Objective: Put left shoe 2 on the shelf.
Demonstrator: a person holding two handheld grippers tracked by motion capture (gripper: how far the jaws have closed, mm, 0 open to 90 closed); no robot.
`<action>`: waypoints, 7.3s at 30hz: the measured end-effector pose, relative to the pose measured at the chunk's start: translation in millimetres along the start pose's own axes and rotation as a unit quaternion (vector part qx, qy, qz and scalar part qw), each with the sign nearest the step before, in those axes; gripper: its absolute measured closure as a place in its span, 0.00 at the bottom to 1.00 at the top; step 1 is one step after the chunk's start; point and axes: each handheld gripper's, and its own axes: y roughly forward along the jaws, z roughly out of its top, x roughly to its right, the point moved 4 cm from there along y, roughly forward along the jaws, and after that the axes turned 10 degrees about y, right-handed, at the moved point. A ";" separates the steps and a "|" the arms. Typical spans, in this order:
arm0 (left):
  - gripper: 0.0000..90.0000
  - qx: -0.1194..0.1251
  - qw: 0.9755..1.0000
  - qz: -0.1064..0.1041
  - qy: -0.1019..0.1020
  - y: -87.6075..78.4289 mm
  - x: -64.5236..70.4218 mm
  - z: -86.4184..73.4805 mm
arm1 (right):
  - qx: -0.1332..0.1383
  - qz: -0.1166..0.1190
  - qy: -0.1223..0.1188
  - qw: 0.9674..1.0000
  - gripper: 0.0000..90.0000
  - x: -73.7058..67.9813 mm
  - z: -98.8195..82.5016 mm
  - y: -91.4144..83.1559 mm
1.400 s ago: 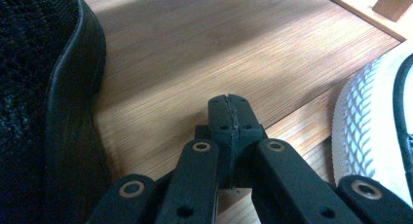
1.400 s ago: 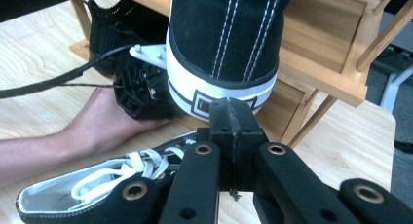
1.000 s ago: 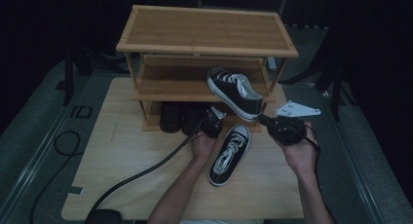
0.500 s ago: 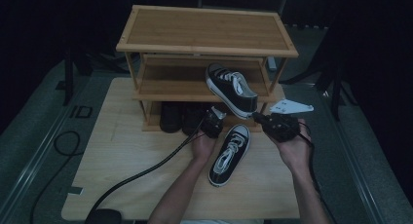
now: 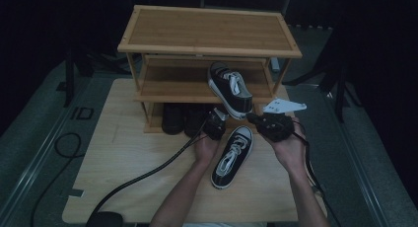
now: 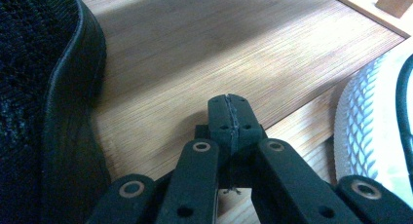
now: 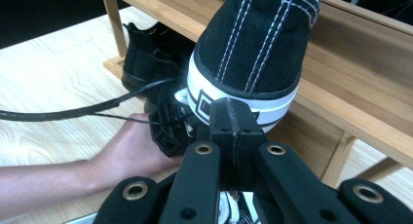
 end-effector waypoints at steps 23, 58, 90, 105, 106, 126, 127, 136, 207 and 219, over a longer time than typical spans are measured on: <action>1.00 -0.002 1.000 0.001 0.000 -0.3 0.4 0.0 | -0.003 0.023 -0.012 1.000 1.00 -14.7 10.0 21.7; 1.00 0.001 1.000 0.004 -0.006 0.2 1.4 0.4 | 0.000 0.027 -0.026 0.999 1.00 -16.6 25.3 50.9; 1.00 -0.003 1.000 0.005 -0.002 -0.4 0.9 0.0 | -0.005 0.008 -0.035 0.999 1.00 -13.6 43.0 84.6; 1.00 -0.004 1.000 0.004 -0.003 -0.5 0.7 0.0 | -0.003 0.008 -0.037 0.999 1.00 -18.9 40.8 73.3; 1.00 -0.003 1.000 0.003 -0.003 -0.5 0.7 0.0 | -0.005 0.009 -0.034 0.999 1.00 -20.2 39.1 69.0; 1.00 -0.002 1.000 -0.003 -0.002 -0.2 0.6 -0.1 | -0.074 0.034 -0.027 0.996 1.00 -44.6 -61.0 31.3; 1.00 -0.002 1.000 -0.004 -0.003 -0.2 0.6 -0.1 | -0.078 0.035 -0.024 0.996 1.00 -44.7 -67.9 31.7; 1.00 -0.002 1.000 -0.005 -0.004 -0.2 0.3 -0.1 | -0.103 0.039 0.007 0.994 1.00 -40.7 -103.6 37.3; 1.00 -0.002 1.000 -0.005 -0.009 -0.5 -0.1 -0.3 | -0.139 -0.127 0.077 0.979 0.99 -18.9 -117.7 32.7; 0.99 -0.002 1.000 -0.005 -0.009 -0.5 -0.1 -0.4 | -0.143 -0.124 0.076 0.979 0.99 -2.9 -125.2 15.7</action>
